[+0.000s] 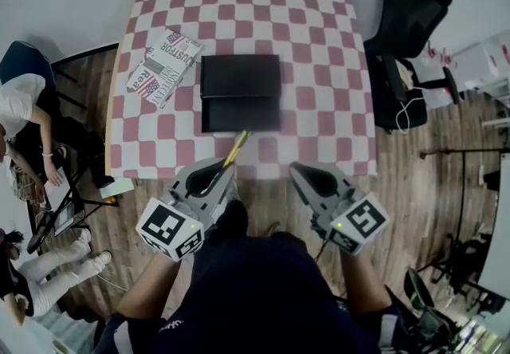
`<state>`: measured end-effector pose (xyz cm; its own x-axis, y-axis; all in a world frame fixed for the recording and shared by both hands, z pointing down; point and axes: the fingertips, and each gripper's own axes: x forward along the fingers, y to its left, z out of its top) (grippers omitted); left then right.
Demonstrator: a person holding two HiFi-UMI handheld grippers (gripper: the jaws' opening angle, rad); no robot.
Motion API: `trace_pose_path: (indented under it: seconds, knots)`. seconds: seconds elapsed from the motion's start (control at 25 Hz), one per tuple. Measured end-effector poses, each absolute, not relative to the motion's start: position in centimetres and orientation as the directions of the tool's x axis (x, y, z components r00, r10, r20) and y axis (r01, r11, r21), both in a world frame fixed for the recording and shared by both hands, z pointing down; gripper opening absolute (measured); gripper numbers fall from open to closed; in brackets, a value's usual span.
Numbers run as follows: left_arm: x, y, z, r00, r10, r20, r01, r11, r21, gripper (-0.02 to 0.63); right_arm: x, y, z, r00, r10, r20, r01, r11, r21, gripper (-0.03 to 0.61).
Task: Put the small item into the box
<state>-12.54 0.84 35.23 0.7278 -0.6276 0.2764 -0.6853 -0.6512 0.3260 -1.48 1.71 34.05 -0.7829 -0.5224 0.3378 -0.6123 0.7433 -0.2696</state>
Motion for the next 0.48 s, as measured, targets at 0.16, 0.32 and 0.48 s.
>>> trace_pose_path:
  seconds: [0.16,0.32,0.48]
  knots:
    - [-13.3,-1.8,36.0,0.75,-0.589,0.299,-0.661,-0.68,0.317,0.046,-1.9,-0.4,34.2,-0.753,-0.559,0.346,-0.652,0.702,-0.285,0.015]
    - [-13.7,-4.1,36.8,0.763,-0.559,0.324,-0.643,-0.708,0.293,0.046,-2.1,-2.1,34.4,-0.731,-0.588,0.346,-0.68,0.668,-0.302,0.015]
    - [-13.6,-6.2,38.0,0.766,-0.541,0.347,-0.634,-0.726,0.268,0.046,-1.7,-3.5,35.3,-0.719,-0.596,0.357,-0.693,0.651,-0.31,0.015]
